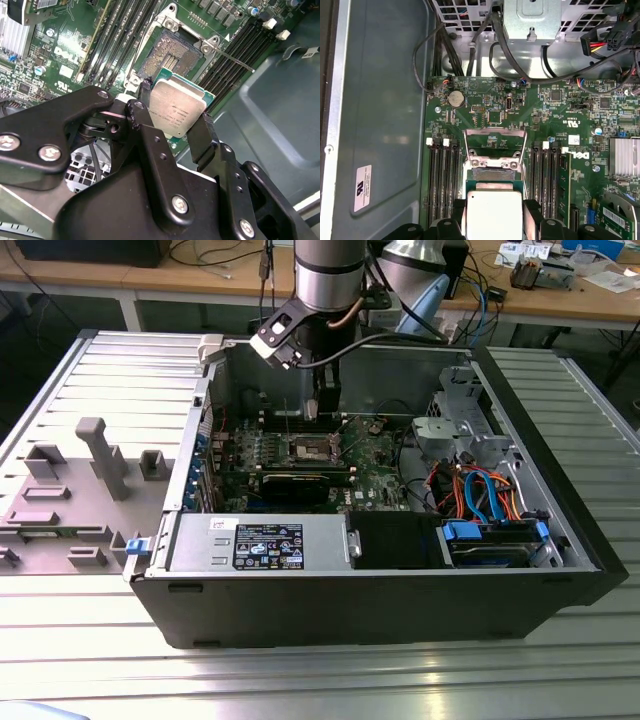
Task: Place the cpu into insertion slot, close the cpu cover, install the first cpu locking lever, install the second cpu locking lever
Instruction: 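Place the cpu into insertion slot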
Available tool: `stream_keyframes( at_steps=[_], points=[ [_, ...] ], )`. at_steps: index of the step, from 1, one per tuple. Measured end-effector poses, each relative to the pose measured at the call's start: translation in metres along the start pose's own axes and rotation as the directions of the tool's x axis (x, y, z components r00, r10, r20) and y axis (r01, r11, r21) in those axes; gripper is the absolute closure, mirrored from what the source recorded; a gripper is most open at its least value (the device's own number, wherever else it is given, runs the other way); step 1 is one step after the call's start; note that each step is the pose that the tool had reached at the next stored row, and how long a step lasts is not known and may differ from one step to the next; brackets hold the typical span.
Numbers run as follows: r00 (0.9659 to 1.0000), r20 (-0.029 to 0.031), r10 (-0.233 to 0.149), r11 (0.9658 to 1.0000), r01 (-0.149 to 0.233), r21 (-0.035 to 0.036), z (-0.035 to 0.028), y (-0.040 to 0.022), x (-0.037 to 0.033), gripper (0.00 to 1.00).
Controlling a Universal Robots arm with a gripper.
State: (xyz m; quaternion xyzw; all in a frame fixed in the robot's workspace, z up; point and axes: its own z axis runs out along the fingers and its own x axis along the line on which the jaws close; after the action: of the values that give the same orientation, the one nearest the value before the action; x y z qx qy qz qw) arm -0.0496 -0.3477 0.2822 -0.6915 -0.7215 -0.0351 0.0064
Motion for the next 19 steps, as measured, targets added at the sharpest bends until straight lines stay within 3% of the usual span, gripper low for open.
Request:
stream_keyframes(
  at_steps=[19],
  points=[
    [1.0, 0.0, 0.0, 1.0, 0.0, 0.0, 0.0047, -0.0002, -0.0003, 0.46]
  ],
)
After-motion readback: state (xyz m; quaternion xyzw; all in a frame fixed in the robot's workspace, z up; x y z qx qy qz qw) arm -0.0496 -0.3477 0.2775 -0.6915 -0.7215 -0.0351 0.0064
